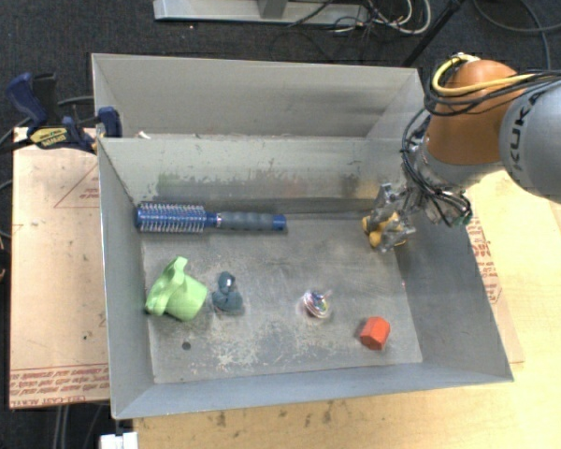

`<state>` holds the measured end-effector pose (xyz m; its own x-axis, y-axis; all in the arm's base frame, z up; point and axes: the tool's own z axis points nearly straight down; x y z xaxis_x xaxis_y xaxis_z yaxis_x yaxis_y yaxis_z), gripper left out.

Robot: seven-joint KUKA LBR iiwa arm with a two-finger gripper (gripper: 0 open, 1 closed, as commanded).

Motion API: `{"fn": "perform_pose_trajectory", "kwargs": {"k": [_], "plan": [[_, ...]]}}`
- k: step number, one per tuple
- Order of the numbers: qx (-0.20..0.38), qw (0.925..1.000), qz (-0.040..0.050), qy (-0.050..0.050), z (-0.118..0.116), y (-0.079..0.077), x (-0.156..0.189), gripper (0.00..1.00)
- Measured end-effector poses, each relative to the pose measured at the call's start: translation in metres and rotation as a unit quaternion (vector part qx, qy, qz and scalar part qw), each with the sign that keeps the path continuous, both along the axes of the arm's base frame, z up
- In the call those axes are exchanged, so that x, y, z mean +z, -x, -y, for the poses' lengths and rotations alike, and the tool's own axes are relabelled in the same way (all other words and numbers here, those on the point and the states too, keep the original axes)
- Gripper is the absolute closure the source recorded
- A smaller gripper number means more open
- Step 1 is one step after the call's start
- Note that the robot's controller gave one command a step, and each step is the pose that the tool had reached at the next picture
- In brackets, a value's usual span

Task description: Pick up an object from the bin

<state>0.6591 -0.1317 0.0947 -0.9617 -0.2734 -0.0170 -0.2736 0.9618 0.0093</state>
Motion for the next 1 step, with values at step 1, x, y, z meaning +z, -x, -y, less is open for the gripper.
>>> {"fn": "perform_pose_trajectory", "kwargs": {"k": [1], "plan": [[0.026, 0.9996, 0.0001, 0.008, 0.0001, 0.0035, 0.1771, 1.0]]}}
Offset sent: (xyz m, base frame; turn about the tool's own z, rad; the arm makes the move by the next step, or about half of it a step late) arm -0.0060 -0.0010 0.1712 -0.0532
